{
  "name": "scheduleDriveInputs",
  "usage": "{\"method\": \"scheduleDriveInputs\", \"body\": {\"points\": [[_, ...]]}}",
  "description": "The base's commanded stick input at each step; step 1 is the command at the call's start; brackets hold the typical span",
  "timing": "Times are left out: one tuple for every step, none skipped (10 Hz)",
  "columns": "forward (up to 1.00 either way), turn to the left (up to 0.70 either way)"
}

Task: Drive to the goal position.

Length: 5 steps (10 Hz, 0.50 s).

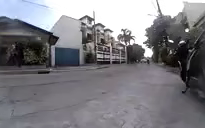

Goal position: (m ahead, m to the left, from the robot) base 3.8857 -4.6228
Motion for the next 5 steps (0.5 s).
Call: {"method": "scheduleDriveInputs", "body": {"points": [[0.70, 0.00], [0.70, 0.00], [0.70, 0.00], [0.70, 0.00], [0.70, 0.00]]}}
